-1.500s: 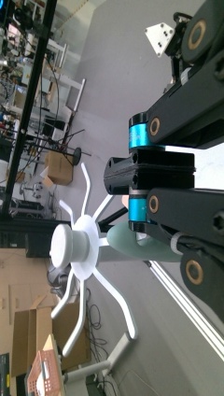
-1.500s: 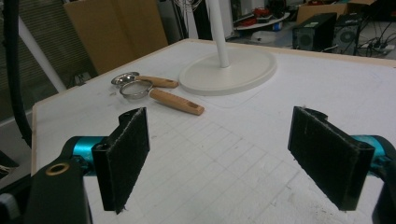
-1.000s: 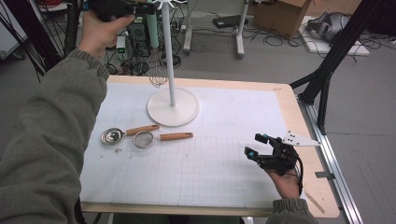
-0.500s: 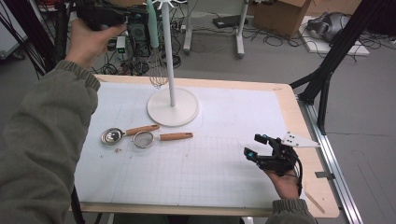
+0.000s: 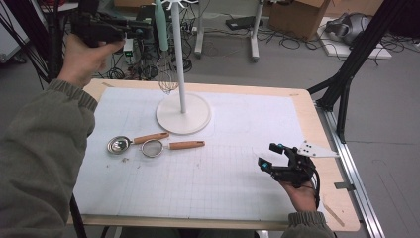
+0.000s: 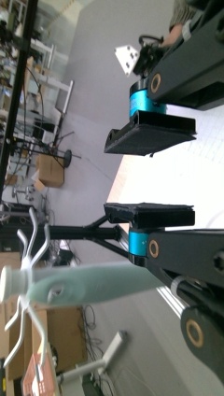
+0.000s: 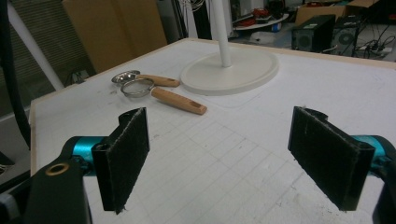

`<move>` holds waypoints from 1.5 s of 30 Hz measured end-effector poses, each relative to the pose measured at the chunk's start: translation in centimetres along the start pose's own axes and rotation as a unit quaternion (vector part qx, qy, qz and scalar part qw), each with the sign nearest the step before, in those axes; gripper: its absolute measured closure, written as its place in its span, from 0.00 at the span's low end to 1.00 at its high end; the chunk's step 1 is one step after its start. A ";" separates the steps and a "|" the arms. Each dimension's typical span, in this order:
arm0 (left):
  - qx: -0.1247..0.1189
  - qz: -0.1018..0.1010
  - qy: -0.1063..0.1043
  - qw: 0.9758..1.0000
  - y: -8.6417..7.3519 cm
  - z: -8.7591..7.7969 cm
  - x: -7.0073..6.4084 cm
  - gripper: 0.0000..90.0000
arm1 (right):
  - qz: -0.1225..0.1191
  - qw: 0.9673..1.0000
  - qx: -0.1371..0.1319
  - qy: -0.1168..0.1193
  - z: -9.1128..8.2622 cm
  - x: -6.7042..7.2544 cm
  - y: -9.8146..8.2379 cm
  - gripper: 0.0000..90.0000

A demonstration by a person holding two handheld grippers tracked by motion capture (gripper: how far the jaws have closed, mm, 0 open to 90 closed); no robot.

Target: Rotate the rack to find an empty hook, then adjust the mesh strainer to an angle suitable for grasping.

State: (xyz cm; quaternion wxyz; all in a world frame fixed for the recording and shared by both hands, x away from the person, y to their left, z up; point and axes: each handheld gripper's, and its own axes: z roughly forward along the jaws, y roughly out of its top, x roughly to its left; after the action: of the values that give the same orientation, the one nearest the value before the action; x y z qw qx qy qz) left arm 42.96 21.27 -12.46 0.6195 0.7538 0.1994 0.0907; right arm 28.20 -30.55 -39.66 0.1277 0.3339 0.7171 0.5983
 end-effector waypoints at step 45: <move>0.043 0.002 0.013 0.999 -9.1 -1.7 -4.0 0.51 | 0.002 1.000 -0.005 -0.003 -0.2 0.1 -0.1 0.21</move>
State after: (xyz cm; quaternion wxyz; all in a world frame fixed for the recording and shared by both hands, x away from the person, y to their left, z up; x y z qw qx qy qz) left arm 36.94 22.54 -20.49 0.5836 0.7792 0.2091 0.0928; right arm 28.00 -30.62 -39.71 0.1302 0.3364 0.7129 0.6014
